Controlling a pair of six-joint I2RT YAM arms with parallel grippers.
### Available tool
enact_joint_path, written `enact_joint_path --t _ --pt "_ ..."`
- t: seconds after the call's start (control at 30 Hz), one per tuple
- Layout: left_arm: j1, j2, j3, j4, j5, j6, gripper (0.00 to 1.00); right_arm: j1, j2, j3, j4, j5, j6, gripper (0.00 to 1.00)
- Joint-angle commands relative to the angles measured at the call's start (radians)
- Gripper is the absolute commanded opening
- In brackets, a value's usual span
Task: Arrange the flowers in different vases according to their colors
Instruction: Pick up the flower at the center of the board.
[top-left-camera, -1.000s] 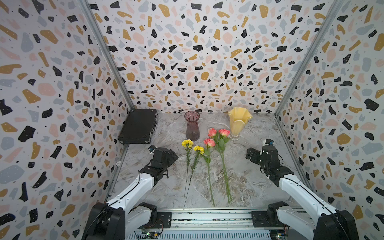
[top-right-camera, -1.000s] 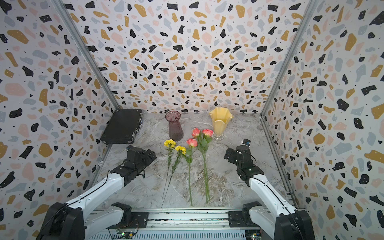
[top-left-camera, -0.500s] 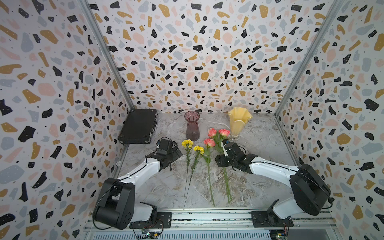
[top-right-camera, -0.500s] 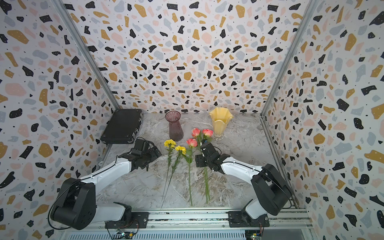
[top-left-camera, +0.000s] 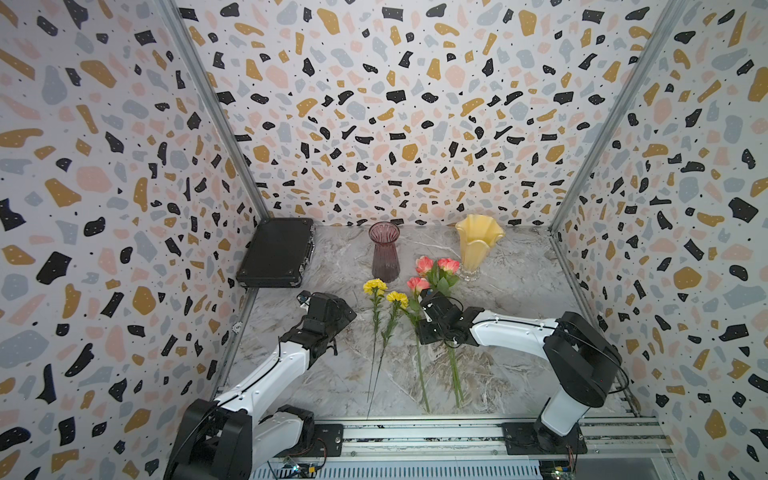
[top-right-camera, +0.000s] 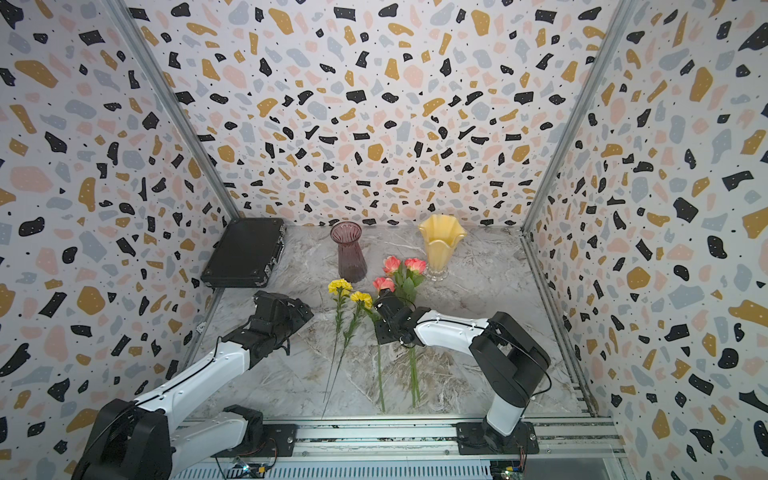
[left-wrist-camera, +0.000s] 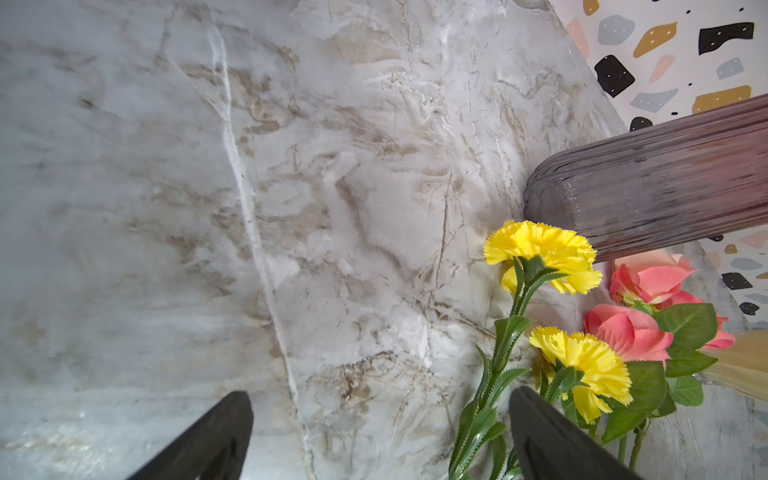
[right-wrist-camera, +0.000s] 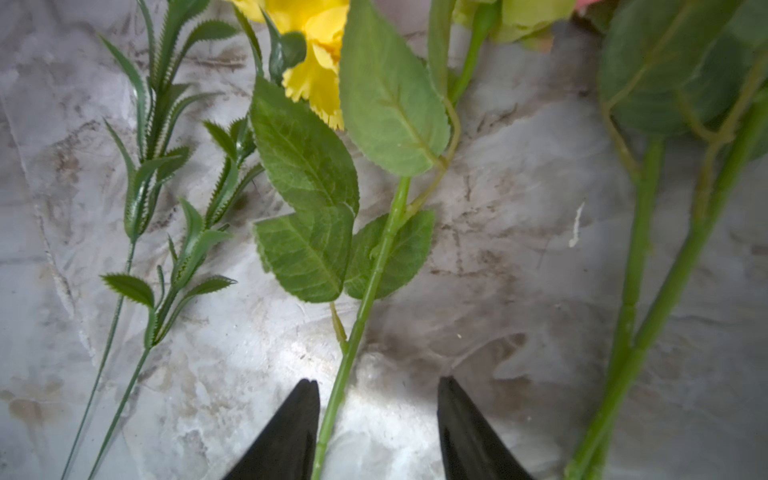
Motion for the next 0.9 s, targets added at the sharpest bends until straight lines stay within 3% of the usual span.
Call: enact_joint_path --t 0.0,0.43,0.67,0.87 --pt "0.001 -0.003 -0.004 0.041 -0.017 -0.016 0.99 0.010 0.011 0.041 -0.050 0.013 0.010 0.48" --pt "0.001 0.005 0.006 0.030 -0.005 -0.013 1.00 0.040 0.102 0.110 -0.107 0.022 0.015 0.37" --pt "0.001 0.014 0.004 0.040 0.008 -0.019 0.99 0.042 0.122 0.130 -0.142 0.058 0.028 0.24" --pt "0.002 0.013 0.001 0.045 0.010 -0.017 0.99 0.043 0.096 0.118 -0.127 0.072 0.015 0.04"
